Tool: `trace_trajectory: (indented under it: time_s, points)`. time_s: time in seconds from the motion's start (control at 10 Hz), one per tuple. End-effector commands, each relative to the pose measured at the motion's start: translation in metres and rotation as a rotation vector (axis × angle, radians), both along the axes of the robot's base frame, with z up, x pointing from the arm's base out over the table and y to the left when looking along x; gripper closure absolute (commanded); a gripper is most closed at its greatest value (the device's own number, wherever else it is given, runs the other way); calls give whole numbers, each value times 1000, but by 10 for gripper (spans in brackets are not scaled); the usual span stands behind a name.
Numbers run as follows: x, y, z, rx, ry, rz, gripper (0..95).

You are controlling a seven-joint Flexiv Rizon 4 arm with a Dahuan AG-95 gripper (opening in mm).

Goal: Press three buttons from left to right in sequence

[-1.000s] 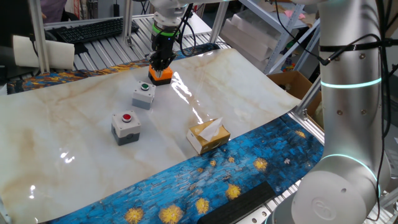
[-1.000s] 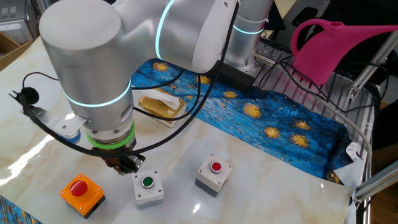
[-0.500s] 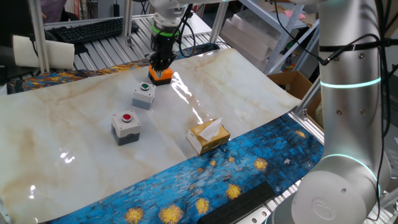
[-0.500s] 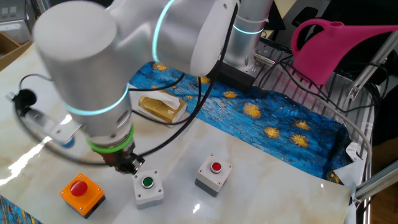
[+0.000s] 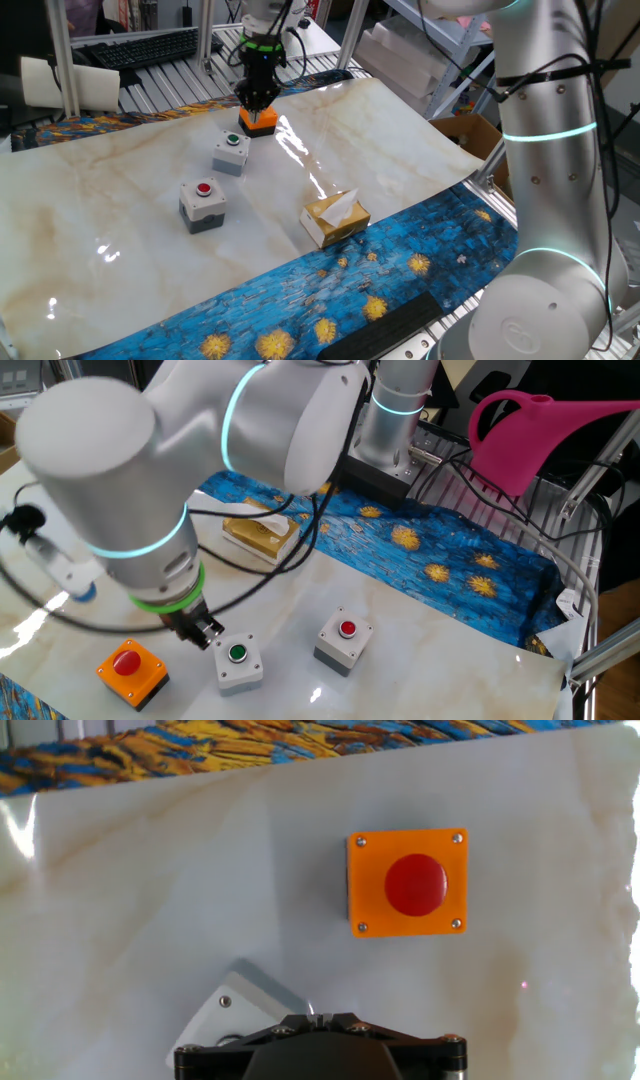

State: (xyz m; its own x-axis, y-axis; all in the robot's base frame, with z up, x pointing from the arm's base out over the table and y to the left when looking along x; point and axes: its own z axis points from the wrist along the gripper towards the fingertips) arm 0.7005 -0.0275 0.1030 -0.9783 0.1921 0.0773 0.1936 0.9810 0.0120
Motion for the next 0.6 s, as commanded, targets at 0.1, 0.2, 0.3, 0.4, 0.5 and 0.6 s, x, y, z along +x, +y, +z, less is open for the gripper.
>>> trace_trajectory:
  time_s: [0.1, 0.2, 0.3, 0.4, 0.5, 0.6]
  points:
    - [2, 1, 0, 9, 3, -43, 950]
    - [2, 1, 0, 14, 3, -51, 950]
    - [2, 1, 0, 22, 0, -77, 950]
    - [2, 1, 0, 22, -26, -104, 950]
    - [2, 1, 0, 22, -34, -106, 950]
    - [2, 1, 0, 21, -36, -108, 950]
